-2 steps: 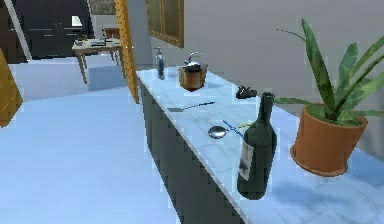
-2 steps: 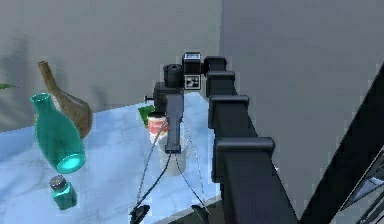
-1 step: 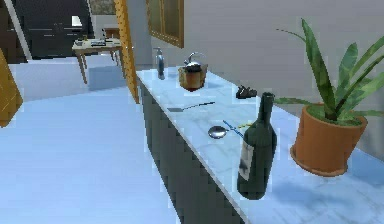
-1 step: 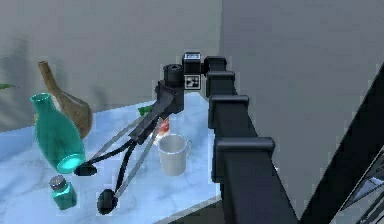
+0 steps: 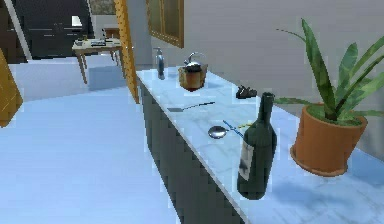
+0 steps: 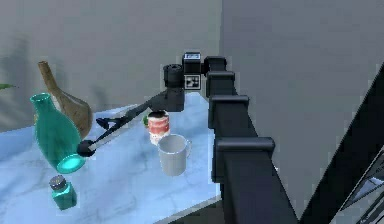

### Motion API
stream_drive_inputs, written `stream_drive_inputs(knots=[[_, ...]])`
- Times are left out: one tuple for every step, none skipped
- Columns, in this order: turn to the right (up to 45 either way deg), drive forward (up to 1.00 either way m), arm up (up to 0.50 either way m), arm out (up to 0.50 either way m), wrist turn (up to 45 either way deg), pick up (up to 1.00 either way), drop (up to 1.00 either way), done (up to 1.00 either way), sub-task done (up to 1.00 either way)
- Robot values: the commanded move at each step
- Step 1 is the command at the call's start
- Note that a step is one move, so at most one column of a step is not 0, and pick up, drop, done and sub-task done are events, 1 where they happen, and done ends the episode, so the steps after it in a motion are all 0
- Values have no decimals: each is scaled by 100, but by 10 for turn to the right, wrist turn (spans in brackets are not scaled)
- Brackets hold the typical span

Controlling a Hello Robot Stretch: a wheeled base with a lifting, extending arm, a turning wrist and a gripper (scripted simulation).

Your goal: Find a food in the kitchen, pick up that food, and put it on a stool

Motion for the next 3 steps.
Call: stream_drive_inputs(knots=[[0,0,0,0,450,0,0,0,0],[0,0,0,0,210,0,0,0,0],[0,0,-16,0,0,0,0,0,0]])
